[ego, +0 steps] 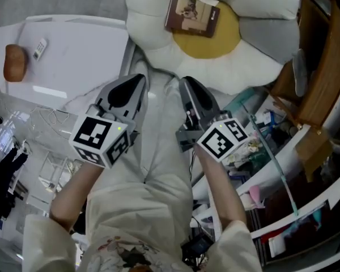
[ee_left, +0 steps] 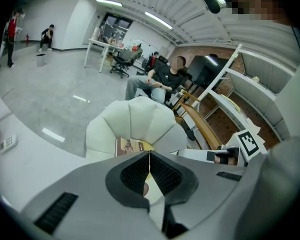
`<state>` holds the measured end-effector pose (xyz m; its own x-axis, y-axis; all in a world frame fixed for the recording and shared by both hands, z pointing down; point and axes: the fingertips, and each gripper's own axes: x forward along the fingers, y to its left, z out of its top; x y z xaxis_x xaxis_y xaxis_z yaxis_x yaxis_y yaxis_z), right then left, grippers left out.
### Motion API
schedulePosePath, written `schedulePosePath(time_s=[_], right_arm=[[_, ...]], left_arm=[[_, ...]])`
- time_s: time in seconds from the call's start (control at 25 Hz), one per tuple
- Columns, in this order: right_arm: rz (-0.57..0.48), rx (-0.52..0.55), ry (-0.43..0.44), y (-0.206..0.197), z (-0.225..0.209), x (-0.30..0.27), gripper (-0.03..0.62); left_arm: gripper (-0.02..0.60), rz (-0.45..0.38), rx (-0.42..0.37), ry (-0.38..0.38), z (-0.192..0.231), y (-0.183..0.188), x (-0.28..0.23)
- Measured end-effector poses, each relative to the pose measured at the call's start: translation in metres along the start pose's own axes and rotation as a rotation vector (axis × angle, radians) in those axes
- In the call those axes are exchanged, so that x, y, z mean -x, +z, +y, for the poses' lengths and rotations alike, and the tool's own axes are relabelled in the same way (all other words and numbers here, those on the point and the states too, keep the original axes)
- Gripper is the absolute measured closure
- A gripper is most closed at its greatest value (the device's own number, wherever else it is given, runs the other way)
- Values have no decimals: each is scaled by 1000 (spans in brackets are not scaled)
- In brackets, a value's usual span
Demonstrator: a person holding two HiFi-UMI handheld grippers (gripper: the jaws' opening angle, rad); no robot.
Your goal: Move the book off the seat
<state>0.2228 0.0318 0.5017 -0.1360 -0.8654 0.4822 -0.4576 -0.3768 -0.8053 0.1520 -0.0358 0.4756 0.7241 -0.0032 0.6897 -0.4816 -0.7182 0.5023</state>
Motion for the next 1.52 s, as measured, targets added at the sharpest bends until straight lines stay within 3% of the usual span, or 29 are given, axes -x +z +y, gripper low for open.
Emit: schedulePosePath(time_s=[0.2,0.36,0.52,0.72,0.96,1.2,1.52], right_arm=[[14,-28,8,-4,-32,-19,540],[8,-80,8,-7,-56,-38,477],[-22,-132,17,-9,-74,-55,457],[-53,-206,40,1,-110,-72,375],[-79,-324,45,-15,-151,-87,308],[-86,-348,60,-27,-180,-104,238],[-106,-435,92,-40,-214,-131,229]], left_arm=[[569,8,34,17,10,-18,-32],[569,-16,32,31,22,-20,-55],[568,-38,-1,29,30,-24,-80],[568,-29,-8,24,28,-37,-122],[568,-13,-29,24,39,-58,-153],[466,16,-15,6,50,-85,-181],[460,60,-38,69,73,-117,-202]])
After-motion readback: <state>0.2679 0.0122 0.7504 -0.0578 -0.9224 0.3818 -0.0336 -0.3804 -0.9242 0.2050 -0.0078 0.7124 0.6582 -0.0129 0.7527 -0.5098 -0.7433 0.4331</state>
